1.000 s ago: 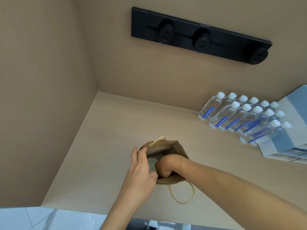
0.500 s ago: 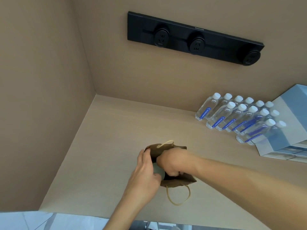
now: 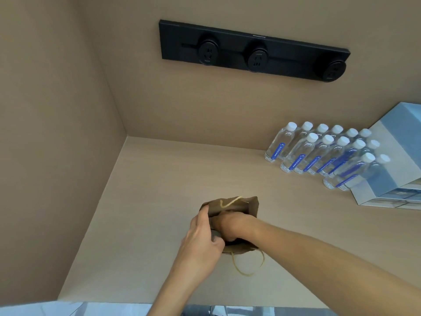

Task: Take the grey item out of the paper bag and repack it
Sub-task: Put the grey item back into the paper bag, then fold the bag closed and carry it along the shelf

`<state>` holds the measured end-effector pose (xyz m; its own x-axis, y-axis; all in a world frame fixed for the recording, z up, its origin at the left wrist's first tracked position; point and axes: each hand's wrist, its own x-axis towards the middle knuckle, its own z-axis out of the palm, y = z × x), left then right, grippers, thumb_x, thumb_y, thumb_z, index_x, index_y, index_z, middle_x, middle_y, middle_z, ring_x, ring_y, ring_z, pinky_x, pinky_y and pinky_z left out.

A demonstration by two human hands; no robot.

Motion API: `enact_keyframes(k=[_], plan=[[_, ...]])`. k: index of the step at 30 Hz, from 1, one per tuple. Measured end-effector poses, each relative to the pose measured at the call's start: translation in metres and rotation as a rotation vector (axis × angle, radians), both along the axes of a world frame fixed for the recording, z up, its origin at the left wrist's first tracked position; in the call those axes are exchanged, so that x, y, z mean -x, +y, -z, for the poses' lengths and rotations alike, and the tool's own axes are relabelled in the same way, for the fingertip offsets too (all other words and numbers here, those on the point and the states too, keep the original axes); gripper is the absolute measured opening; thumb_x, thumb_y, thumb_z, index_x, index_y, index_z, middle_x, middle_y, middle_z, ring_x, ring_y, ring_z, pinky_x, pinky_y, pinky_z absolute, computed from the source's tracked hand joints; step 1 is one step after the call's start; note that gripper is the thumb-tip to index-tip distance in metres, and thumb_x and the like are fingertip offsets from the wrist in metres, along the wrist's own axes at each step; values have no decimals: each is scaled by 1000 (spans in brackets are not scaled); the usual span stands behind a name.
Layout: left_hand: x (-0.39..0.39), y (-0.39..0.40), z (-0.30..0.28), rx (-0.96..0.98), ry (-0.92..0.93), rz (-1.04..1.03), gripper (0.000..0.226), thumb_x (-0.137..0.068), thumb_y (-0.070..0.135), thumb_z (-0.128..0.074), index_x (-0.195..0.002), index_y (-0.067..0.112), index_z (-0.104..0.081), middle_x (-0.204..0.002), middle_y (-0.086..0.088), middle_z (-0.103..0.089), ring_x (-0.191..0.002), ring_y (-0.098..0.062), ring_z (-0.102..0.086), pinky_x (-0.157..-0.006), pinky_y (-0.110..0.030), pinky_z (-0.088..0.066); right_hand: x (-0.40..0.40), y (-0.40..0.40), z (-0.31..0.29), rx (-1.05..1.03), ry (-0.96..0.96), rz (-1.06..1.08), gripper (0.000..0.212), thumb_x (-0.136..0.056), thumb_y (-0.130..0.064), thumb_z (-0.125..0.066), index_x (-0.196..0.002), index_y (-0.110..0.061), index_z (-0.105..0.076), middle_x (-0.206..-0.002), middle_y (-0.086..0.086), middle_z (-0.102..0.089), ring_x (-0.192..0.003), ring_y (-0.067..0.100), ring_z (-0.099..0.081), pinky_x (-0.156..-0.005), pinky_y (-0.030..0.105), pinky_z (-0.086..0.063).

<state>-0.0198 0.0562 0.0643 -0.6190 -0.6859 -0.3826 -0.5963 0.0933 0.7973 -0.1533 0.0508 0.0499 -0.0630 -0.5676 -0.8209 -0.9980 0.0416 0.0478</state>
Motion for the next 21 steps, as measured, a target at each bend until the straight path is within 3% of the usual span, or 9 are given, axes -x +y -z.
enact_keyframes(k=[5, 8, 10, 12, 13, 15, 16, 19, 21], plan=[[-2, -2, 1, 5, 44, 25, 71, -91, 19, -51, -154, 31, -20, -155, 5, -36, -134, -15, -43, -105, -27, -38, -3, 4, -15, 38, -57, 31, 31, -94, -1, -51, -124, -4, -57, -119, 15, -64, -100, 30, -61, -87, 37, -48], [-9, -7, 2, -4, 115, 32, 65, -95, 28, -52, -152, 39, -24, -153, 9, -39, -133, -14, -48, -113, -37, -41, 4, 14, -47, 153, -200, 115, 22, -95, -3, -48, -110, -4, -64, -93, 11, -63, -79, 27, -58, -70, 37, -50], [-16, -13, 0, -35, 186, 2, 56, -95, 33, -53, -143, 53, -30, -142, 11, -50, -120, -13, -60, -102, -43, -52, 24, 35, -74, 309, -422, 347, 26, -95, -4, -46, -103, -10, -69, -82, 2, -63, -73, 19, -63, -64, 28, -51], [-20, -18, -2, -152, 274, -107, 44, -97, 36, -52, -128, 63, -39, -129, 10, -58, -111, -12, -64, -81, -36, -63, 46, 71, -95, 515, -697, 788, 30, -92, 1, -43, -86, -14, -68, -69, -2, -67, -57, 8, -61, -54, 21, -49], [-21, -22, -3, -219, 301, -176, 39, -98, 37, -52, -125, 64, -41, -122, 7, -61, -107, -13, -65, -71, -30, -64, 56, 90, -97, 678, -720, 957, 32, -92, 3, -41, -83, -15, -65, -65, 0, -69, -52, 9, -60, -51, 25, -50], [-19, -30, -5, -311, 263, -264, 31, -99, 43, -48, -125, 59, -44, -113, 1, -64, -98, -15, -66, -60, -26, -62, 68, 116, -81, 906, -521, 1133, 26, -97, -5, -38, -96, -16, -62, -73, 6, -72, -52, 18, -62, -54, 38, -54], [-17, -34, -5, -348, 224, -276, 27, -98, 49, -45, -124, 58, -45, -111, -3, -64, -92, -16, -67, -59, -26, -62, 67, 118, -70, 887, -493, 1231, 23, -101, -15, -37, -108, -18, -59, -83, 10, -72, -53, 23, -65, -56, 39, -56], [0, -37, -8, -420, 125, -221, 28, -96, 61, -35, -115, 54, -54, -108, -8, -62, -89, -23, -65, -62, -32, -65, 51, 111, -47, 597, -811, 1539, 30, -102, -44, -36, -130, -43, -46, -108, 10, -63, -63, 32, -75, -61, 35, -62], [11, -37, -6, -514, 140, -254, 41, -96, 61, -37, -111, 35, -65, -102, -11, -66, -92, -28, -67, -64, -37, -66, 45, 101, -38, 571, -974, 1662, 33, -100, -49, -37, -130, -41, -48, -113, 12, -59, -61, 31, -76, -62, 36, -62]])
